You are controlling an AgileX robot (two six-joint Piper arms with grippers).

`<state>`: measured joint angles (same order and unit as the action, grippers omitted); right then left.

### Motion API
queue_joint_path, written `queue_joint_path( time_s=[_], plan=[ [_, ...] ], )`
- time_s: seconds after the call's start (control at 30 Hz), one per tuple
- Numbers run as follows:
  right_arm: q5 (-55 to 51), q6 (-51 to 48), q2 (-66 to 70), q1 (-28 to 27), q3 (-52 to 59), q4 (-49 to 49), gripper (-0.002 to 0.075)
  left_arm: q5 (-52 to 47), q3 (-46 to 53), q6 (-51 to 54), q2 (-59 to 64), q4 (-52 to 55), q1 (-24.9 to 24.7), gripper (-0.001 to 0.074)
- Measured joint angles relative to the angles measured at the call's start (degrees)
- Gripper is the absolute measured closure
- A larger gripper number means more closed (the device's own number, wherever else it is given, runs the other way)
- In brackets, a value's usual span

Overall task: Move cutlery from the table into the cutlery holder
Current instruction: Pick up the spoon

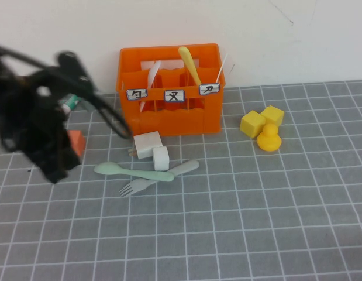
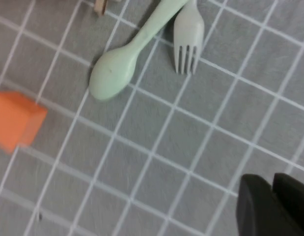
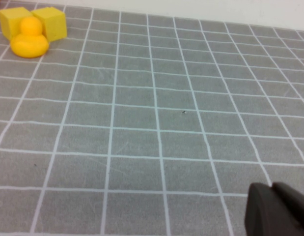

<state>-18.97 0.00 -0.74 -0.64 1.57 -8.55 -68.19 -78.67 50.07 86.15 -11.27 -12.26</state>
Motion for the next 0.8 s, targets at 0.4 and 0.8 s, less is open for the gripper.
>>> queue_joint_path(
  time_s=[0.4,0.8],
  plan=[
    [0.0,0.0,0.0,0.0,0.0,0.0,0.0729,7.14,-3.6,19.85,16.11,0.51,-5.73,0.0428],
    [0.0,0.0,0.0,0.0,0.0,0.0,0.0729,18.56,-3.6,26.32,26.01,-3.54,-5.97,0.0423]
  ],
)
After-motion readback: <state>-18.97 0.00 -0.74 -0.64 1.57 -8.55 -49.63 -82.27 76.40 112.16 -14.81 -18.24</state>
